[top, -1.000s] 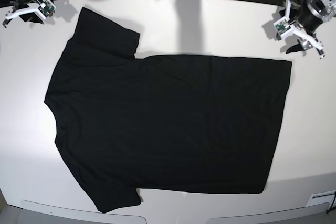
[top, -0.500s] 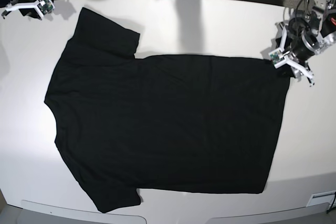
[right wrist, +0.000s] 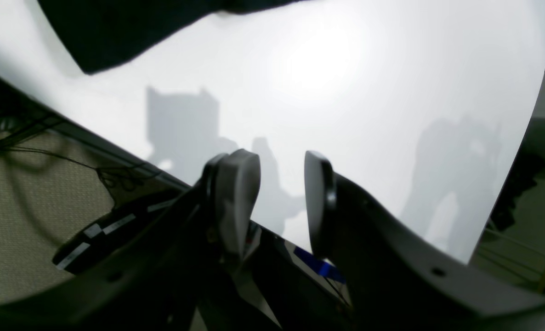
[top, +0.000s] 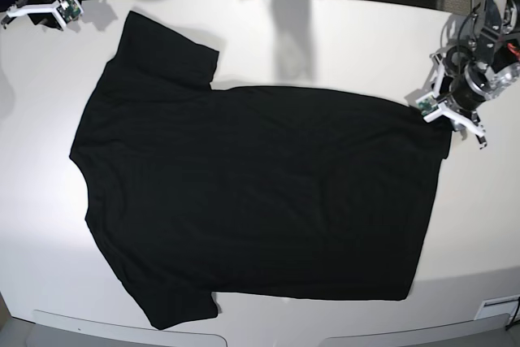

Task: Fold the T-shirt properly
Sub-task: 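Move both grippers down to the shirt's shoulder corners and grasp them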

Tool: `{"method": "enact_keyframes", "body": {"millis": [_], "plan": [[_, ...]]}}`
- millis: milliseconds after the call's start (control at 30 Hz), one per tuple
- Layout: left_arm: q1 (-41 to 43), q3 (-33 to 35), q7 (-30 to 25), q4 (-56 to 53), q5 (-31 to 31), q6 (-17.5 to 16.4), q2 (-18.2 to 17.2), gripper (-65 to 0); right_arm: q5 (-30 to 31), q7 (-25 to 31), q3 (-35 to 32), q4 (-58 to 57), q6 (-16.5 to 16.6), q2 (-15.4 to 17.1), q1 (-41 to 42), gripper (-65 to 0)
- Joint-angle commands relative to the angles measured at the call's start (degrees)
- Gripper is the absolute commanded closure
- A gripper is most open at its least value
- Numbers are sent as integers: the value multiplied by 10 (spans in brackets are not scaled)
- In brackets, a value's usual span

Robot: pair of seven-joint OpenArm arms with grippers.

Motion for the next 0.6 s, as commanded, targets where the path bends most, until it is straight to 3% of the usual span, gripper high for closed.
{"method": "enact_keyframes", "body": {"millis": [0,67,167,267,567], "plan": [[2,12,23,-2,5,-22,-5,-72,-2,5,4,8,-9,7,-5,-212],[3,26,49,-2,4,-22,-5,0,-2,5,4,8,-9,7,-5,-212],[7,32,91,-1,0,-22,-5,0,-2,5,4,8,-9,7,-5,-212],[7,31,142,-1,-52,-22,-11,0,-6,6,5,8,-9,8,-5,-212],[78,31,152,109,-218,-21,-101,0,-33,8,4,8,-9,8,24,-212]]}}
